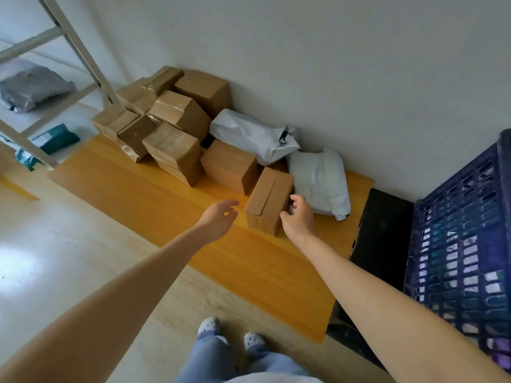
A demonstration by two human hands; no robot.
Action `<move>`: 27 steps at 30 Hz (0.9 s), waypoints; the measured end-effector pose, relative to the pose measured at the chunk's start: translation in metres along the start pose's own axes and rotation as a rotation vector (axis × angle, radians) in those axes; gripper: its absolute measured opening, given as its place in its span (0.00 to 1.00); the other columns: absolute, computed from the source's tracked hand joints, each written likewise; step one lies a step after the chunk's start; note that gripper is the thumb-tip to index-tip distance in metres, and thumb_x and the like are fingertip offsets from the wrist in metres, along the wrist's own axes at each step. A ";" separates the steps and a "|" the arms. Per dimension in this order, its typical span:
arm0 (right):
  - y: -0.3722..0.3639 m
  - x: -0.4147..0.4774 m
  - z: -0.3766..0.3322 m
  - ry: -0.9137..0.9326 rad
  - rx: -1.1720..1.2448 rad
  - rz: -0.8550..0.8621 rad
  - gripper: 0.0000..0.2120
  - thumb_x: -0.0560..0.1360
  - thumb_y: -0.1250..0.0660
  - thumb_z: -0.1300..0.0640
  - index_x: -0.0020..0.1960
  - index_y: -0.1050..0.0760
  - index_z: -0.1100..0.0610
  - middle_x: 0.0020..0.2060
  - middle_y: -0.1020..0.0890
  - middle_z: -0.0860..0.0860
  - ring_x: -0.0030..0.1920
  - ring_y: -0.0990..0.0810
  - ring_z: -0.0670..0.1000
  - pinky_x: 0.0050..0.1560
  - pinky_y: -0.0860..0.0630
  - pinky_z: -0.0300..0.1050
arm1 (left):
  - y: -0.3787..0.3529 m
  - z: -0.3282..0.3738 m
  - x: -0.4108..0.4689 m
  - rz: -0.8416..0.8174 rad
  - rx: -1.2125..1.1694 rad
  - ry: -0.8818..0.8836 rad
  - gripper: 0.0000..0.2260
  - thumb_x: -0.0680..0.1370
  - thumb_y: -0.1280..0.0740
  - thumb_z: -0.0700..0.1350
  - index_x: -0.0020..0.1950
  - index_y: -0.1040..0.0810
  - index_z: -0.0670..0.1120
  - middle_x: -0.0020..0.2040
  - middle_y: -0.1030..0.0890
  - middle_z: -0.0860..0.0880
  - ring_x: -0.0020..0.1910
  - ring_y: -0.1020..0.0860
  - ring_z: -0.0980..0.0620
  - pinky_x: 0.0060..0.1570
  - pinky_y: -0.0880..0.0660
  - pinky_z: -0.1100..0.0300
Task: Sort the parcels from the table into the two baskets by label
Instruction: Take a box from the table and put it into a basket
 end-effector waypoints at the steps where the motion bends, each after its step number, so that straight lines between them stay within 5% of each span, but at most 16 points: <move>1: -0.004 0.003 0.002 -0.014 0.003 0.001 0.24 0.79 0.37 0.64 0.73 0.38 0.55 0.70 0.32 0.56 0.67 0.28 0.55 0.53 0.31 0.38 | -0.003 -0.004 0.010 -0.027 -0.052 0.019 0.17 0.84 0.44 0.45 0.73 0.32 0.49 0.65 0.26 0.45 0.49 0.24 0.50 0.44 0.26 0.58; 5: -0.024 0.015 0.006 -0.071 0.031 0.038 0.27 0.79 0.36 0.63 0.75 0.40 0.54 0.72 0.34 0.55 0.69 0.31 0.55 0.60 0.30 0.43 | -0.011 -0.024 0.047 -0.134 -0.276 0.156 0.16 0.83 0.43 0.44 0.72 0.30 0.48 0.66 0.26 0.46 0.59 0.25 0.48 0.56 0.26 0.52; 13: -0.041 0.023 0.016 -0.238 0.171 0.235 0.30 0.78 0.36 0.63 0.76 0.43 0.53 0.72 0.33 0.53 0.71 0.32 0.53 0.68 0.30 0.49 | -0.034 -0.039 0.090 -0.392 -0.258 0.266 0.19 0.84 0.46 0.53 0.73 0.33 0.49 0.69 0.28 0.46 0.64 0.27 0.46 0.54 0.26 0.52; 19: -0.045 0.023 0.019 -0.300 0.216 0.343 0.27 0.79 0.37 0.62 0.76 0.42 0.54 0.71 0.32 0.52 0.70 0.32 0.51 0.68 0.32 0.45 | -0.057 -0.043 0.105 -0.535 -0.278 0.298 0.23 0.82 0.46 0.58 0.75 0.35 0.51 0.68 0.27 0.47 0.62 0.26 0.46 0.54 0.26 0.52; 23: -0.049 0.019 0.018 -0.337 0.228 0.373 0.25 0.80 0.38 0.62 0.75 0.40 0.55 0.70 0.30 0.53 0.69 0.31 0.52 0.70 0.32 0.52 | -0.070 -0.050 0.111 -0.583 -0.305 0.317 0.27 0.79 0.45 0.63 0.74 0.35 0.51 0.61 0.25 0.48 0.59 0.25 0.46 0.59 0.25 0.49; 27: -0.052 0.014 0.018 -0.366 0.258 0.383 0.24 0.80 0.39 0.62 0.75 0.39 0.56 0.69 0.29 0.53 0.69 0.31 0.51 0.70 0.32 0.52 | -0.076 -0.053 0.114 -0.614 -0.311 0.304 0.27 0.79 0.45 0.64 0.74 0.36 0.50 0.67 0.27 0.47 0.59 0.26 0.46 0.60 0.26 0.48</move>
Point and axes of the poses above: each hand's wrist, its own x-axis towards the middle knuckle, its own y-axis out of the back of the hand, z = x × y, the point moved 9 cm from there along x, towards the middle knuckle
